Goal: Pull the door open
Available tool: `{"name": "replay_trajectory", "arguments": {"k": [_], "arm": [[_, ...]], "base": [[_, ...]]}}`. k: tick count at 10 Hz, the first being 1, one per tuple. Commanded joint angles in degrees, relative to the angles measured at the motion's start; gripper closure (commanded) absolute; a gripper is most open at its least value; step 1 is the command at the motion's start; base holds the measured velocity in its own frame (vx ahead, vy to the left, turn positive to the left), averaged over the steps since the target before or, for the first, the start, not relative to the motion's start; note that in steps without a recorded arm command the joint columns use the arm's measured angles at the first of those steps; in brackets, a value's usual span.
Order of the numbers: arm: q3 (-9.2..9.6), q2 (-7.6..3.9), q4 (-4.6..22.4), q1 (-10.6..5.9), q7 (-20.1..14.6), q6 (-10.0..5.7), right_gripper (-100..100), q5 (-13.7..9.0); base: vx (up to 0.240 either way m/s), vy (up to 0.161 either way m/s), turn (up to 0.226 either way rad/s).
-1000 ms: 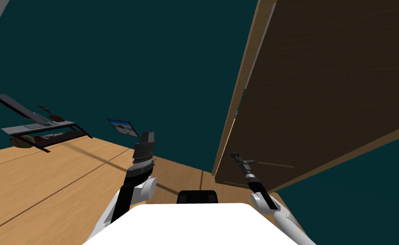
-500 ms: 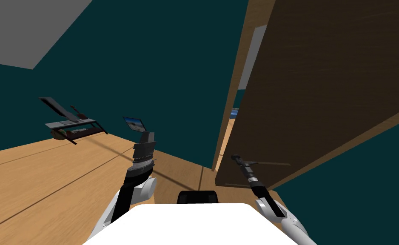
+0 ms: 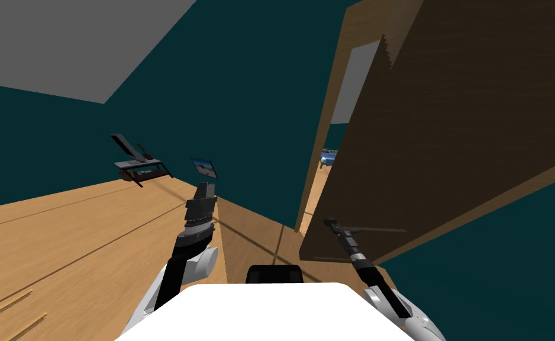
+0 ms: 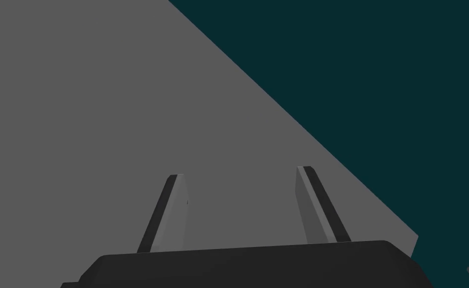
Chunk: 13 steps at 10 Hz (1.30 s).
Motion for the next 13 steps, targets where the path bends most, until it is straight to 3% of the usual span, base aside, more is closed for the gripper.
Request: {"name": "replay_trajectory", "arguments": {"k": [1, 4, 5, 6, 8, 13], "arm": [[1.05, -1.20, 0.1, 1.04, -0.6, -1.86, 100, -0.4], [2.74, -2.80, 0.2, 2.47, -1.5, -4.42, 100, -1.0], [2.62, -2.25, 0.7, 1.82, -1.6, -3.73, 100, -0.7], [3.58, -2.76, 1.3, 2.52, -2.2, -5.53, 100, -0.9], [4.13, -3.22, 1.7, 2.98, -2.5, -6.73, 100, -1.1], [6.29, -5.03, 3.3, 4.76, -3.8, -11.45, 100, -1.7]], "base": [[-0.203, -0.068, 0.157], [-0.186, -0.053, 0.134], [-0.088, -0.040, 0.033], [-0.146, -0.047, 0.212], [-0.227, -0.075, 0.171], [-0.212, -0.083, 0.182]]}}
